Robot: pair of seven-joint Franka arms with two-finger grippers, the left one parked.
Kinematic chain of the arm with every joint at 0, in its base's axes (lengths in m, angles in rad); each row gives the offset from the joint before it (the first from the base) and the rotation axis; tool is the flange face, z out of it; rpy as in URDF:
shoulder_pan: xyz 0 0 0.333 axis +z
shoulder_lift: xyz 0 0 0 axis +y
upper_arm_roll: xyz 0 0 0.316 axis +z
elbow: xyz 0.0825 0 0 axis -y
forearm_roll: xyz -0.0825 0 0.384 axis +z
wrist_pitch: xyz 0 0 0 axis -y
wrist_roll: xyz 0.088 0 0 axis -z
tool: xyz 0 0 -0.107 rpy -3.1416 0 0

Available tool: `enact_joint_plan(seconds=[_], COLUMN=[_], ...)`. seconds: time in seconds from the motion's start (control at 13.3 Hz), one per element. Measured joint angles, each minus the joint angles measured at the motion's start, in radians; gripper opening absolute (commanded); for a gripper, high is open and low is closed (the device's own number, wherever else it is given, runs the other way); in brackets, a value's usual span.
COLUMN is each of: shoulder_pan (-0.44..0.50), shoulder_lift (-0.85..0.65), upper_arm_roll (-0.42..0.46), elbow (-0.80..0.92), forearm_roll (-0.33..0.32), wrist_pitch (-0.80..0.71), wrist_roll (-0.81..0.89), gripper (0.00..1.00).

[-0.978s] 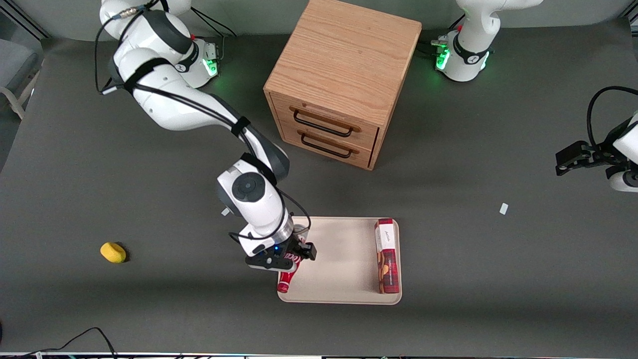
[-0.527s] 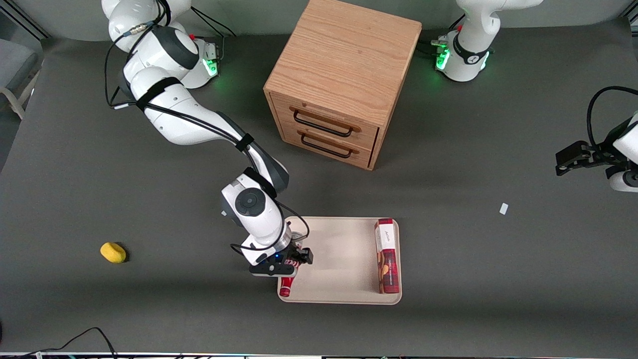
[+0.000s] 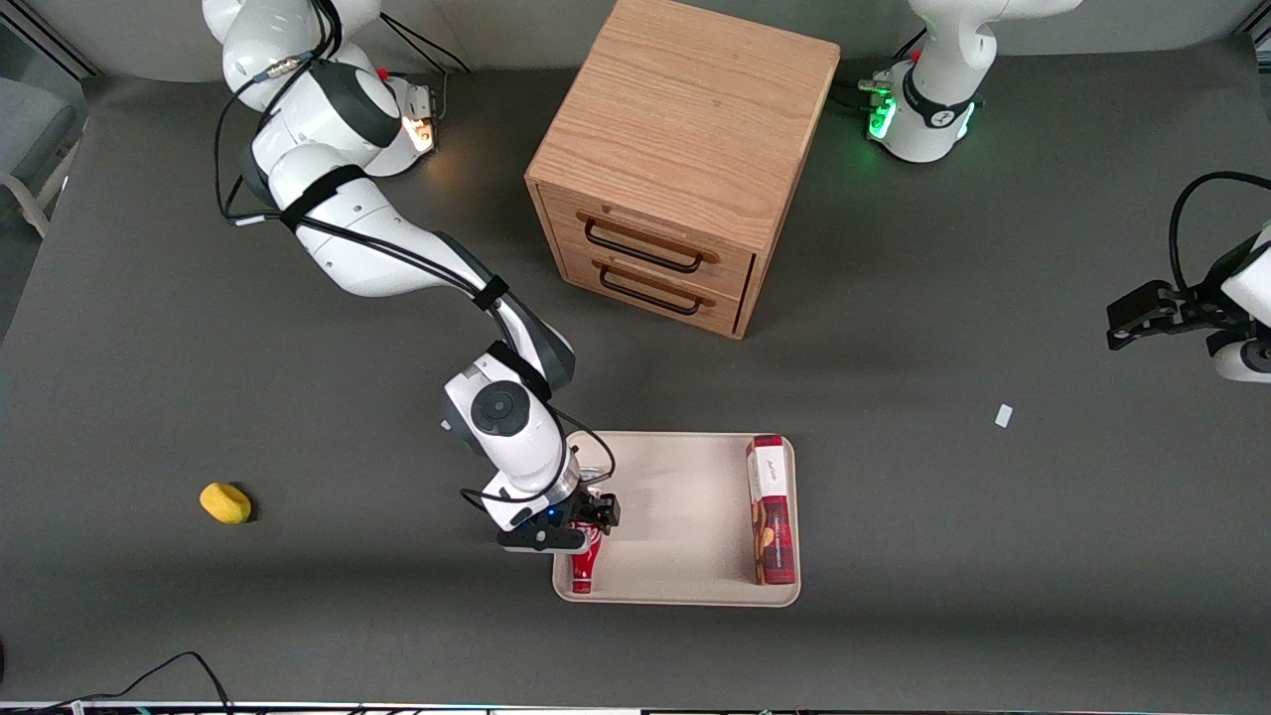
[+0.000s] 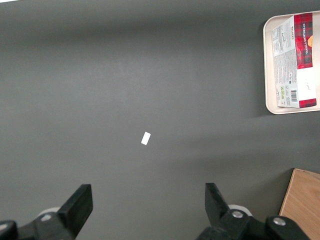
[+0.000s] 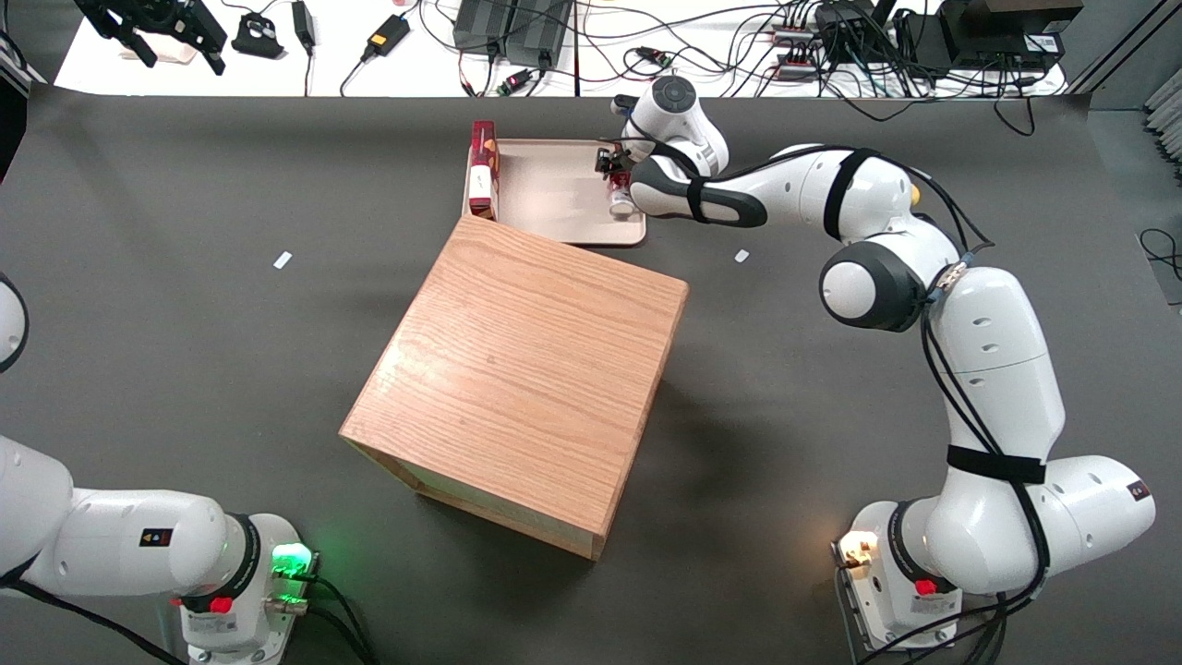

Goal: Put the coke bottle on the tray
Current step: 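Lower the bottle onto the tray beside the red box and open the right gripper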

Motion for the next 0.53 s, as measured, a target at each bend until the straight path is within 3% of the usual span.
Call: enact_joint_plan(seconds=[0.3,0.45,0.53], shoulder_pan=[0.000,0.001,0.002], shoulder_lift=[0.000,0.000,0.000], upper_arm_roll=[0.000,0.000,0.000], elbow=[0.002,0.004,0.007], forearm_roll=[0.000,0.000,0.000], wrist_pitch=[0.001,0.001,0.001], wrist_roll=[0.000,0.000,0.000], gripper=[0.80,1.00,1.00])
